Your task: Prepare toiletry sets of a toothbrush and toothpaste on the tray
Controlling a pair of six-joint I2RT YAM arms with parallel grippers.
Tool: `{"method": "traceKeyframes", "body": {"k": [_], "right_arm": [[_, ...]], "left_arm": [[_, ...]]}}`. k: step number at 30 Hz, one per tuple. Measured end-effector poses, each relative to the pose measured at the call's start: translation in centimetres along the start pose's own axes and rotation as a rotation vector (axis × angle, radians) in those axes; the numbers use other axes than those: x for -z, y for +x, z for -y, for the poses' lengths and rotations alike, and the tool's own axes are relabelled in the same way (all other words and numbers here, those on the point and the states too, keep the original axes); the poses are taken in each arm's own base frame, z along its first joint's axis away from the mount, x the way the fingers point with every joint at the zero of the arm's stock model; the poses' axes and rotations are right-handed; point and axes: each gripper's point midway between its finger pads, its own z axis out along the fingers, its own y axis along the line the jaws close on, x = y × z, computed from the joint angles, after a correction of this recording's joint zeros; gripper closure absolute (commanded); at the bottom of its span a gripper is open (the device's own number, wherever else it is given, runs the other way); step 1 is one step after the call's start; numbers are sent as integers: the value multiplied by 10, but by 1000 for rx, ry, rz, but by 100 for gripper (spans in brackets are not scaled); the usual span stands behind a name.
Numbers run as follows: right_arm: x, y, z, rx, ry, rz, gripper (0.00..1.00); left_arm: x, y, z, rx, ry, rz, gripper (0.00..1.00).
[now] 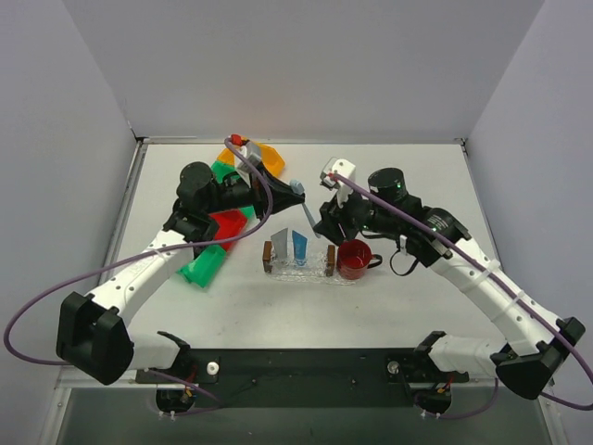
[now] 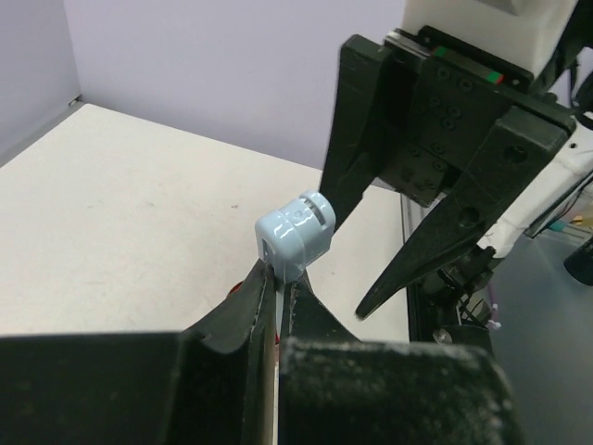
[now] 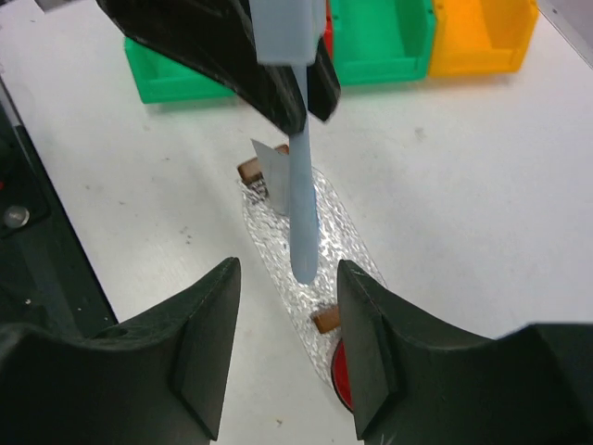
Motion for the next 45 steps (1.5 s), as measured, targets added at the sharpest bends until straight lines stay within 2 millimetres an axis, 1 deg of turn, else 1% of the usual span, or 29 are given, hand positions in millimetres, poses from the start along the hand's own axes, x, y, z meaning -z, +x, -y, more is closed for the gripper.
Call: {"method": "traceKeyframes", "body": {"k": [3, 7, 11, 16, 20, 22, 27, 30, 32, 34, 36, 40, 45], "right_arm": [[18, 15, 14, 2, 69, -10, 58], [48, 19, 35, -2, 172, 21, 58], [77, 23, 53, -14, 274, 60, 58], [96, 46, 67, -47, 359, 50, 58], [99, 62, 76, -74, 394, 25, 59], [99, 68, 80, -87, 407, 13, 59], [96, 84, 84, -119, 407, -15, 59], [91, 96, 85, -141, 396, -39, 60], [88, 103, 85, -157, 389, -53, 60], [86, 105, 86, -169, 384, -55, 60], [84, 104, 85, -173, 377, -52, 60], [83, 102, 86, -173, 372, -38, 60], [82, 105, 86, -178, 370, -42, 61]], "left_arm": [[-8, 6, -11, -36, -30, -33, 100], [-23, 15, -19, -77, -46, -87, 100], [-36, 34, -23, -112, -64, -149, 100], [-46, 61, -23, -170, -89, -225, 100], [-50, 73, -23, -221, -108, -252, 100], [-49, 81, -26, -235, -122, -266, 100], [-37, 119, -33, -222, -155, -331, 100], [-30, 138, -35, -212, -165, -355, 100], [-26, 147, -36, -209, -169, -360, 100], [-25, 149, -35, -210, -168, -358, 100], [-25, 147, -35, -215, -167, -349, 100], [-28, 136, -33, -239, -164, -311, 100], [-30, 130, -33, -250, -162, -290, 100]]}}
